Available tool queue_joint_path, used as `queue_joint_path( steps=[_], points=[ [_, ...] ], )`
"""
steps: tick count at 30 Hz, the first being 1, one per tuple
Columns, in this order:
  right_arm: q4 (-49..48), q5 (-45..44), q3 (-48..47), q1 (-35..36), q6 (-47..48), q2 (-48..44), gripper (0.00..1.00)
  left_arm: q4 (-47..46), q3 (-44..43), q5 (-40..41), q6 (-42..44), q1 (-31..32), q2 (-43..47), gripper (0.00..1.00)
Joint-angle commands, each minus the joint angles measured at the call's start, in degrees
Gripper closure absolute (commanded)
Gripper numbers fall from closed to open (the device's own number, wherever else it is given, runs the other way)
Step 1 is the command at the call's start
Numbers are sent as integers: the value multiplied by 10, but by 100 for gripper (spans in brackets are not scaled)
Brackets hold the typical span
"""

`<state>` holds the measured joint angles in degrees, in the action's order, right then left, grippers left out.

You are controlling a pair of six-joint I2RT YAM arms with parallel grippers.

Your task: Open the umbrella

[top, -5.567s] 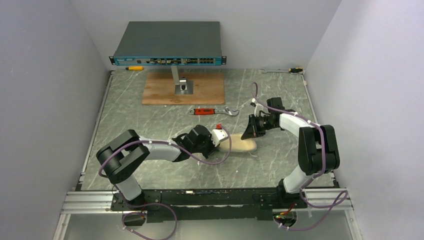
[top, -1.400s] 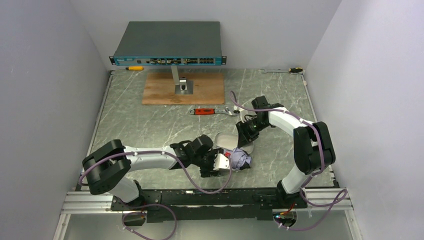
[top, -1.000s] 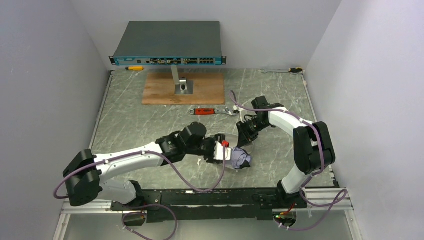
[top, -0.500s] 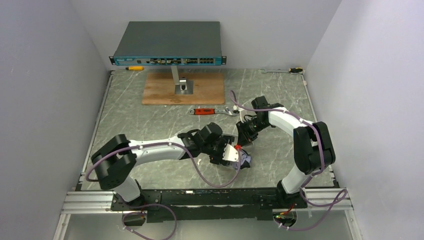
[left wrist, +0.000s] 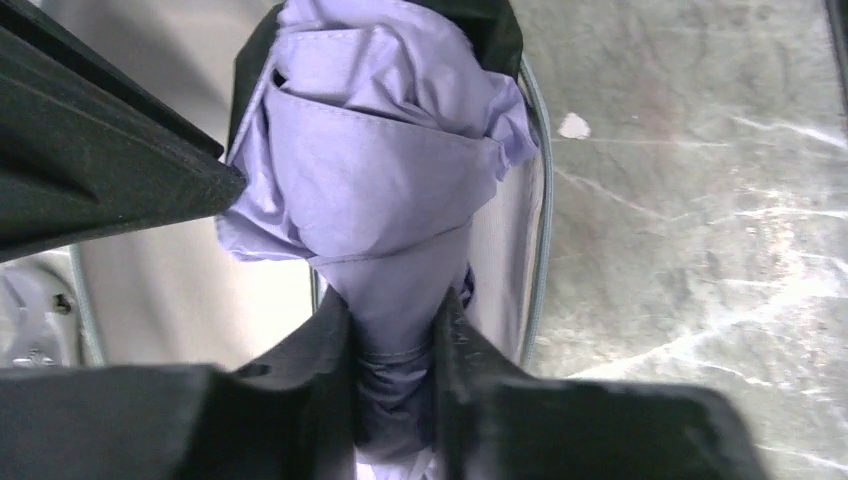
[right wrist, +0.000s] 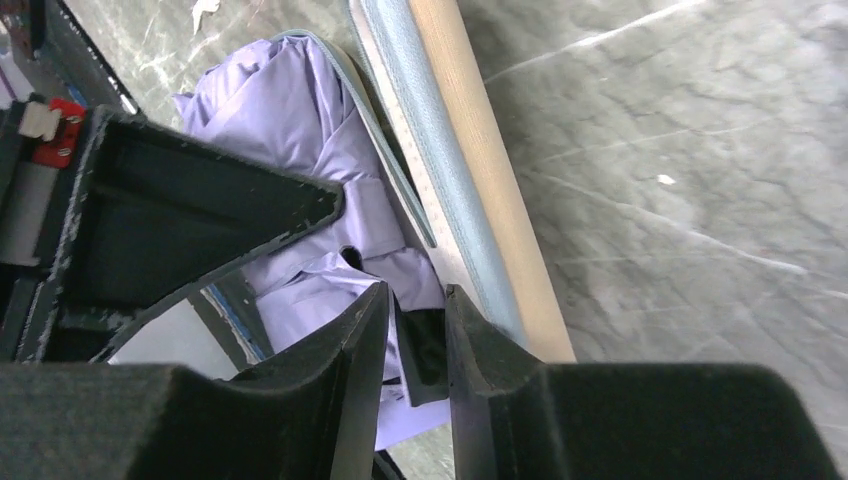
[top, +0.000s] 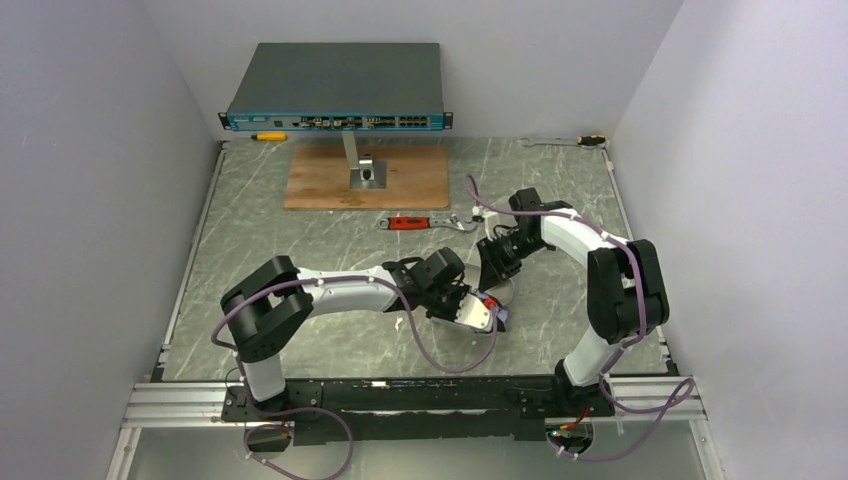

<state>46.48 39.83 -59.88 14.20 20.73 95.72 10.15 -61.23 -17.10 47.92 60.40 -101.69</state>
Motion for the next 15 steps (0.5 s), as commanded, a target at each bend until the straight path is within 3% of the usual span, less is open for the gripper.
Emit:
queue_joint_path(
  steps=[1,4,8,15],
  points=[
    [15,-7,-40,-25,21,6,70,44,-42,25,-43,-2,-3,98],
    [13,-12,-36,-44,25,6,70,26,-45,17,-114,-12,67,100],
    [9,-29,-23,-50,41,5,70,-47,-4,38,-147,-14,153,100],
    [7,-33,-18,-50,55,13,69,-138,15,84,-197,-36,221,100]
  ],
)
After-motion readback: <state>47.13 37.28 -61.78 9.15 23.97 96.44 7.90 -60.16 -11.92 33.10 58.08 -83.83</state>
